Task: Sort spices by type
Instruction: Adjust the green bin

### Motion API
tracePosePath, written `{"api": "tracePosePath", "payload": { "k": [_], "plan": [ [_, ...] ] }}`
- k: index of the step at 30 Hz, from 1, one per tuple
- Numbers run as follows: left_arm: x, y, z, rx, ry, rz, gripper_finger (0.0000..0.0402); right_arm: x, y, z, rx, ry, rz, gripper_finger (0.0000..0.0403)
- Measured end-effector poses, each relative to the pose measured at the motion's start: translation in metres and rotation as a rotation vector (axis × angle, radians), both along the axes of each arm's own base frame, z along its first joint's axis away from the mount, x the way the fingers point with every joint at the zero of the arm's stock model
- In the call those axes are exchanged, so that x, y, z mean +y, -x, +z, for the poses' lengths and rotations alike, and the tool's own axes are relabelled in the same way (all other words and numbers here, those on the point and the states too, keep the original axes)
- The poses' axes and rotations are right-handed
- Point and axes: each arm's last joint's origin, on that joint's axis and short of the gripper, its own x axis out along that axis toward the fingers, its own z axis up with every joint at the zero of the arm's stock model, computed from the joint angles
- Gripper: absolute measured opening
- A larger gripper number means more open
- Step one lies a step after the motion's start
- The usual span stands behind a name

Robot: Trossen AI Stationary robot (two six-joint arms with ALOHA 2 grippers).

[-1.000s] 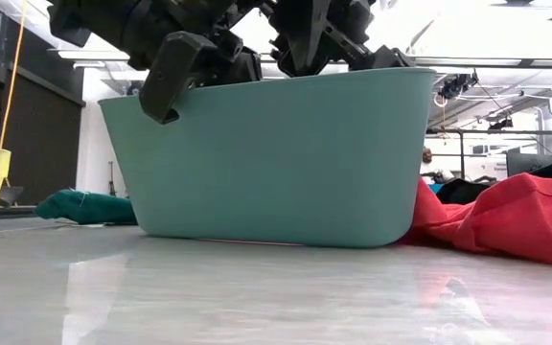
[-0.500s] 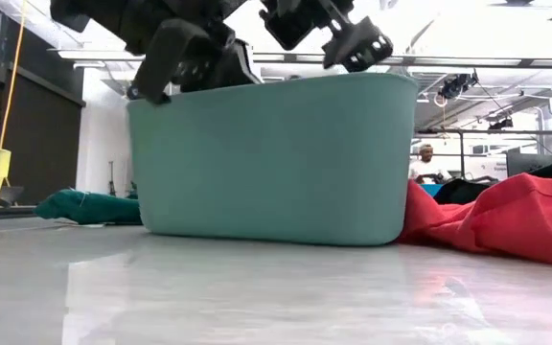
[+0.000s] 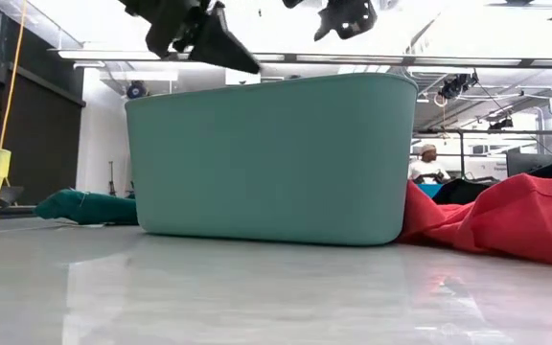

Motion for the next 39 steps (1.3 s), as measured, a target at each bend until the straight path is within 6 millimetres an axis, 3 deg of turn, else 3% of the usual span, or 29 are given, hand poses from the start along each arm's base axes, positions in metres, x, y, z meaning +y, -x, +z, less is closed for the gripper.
{"api": "tracePosePath", "payload": {
  "k": [3,6,10,13,18,26,39],
  "plan": [
    [0.025,0.019,0.017,0.021,-0.029,0.141,0.0000,-0.002,0.006,0.002,0.042,0.067,0.009,0.0266],
    [0.056,0.039,0.027,0.056,0.057,0.245,0.0000,-0.002,0.009,0.001,0.060,0.096,0.046,0.0264],
    [0.101,0.056,0.025,0.133,0.297,0.300,0.0000,-0.004,0.009,0.000,0.059,0.127,0.062,0.0253],
    [0.121,0.054,0.019,0.148,0.418,0.223,0.0000,-0.006,0.009,0.000,0.058,0.137,0.062,0.0243],
    [0.128,0.032,0.008,0.130,0.396,0.051,0.0000,0.000,0.010,0.000,0.059,0.139,0.080,0.0229],
    [0.135,0.006,-0.019,0.233,0.375,0.092,0.0000,0.028,0.013,0.000,0.075,0.134,0.132,0.0217],
    [0.136,0.006,-0.030,0.326,0.342,0.092,0.0000,0.054,0.016,-0.001,0.090,0.140,0.111,0.0215]
  ]
}}
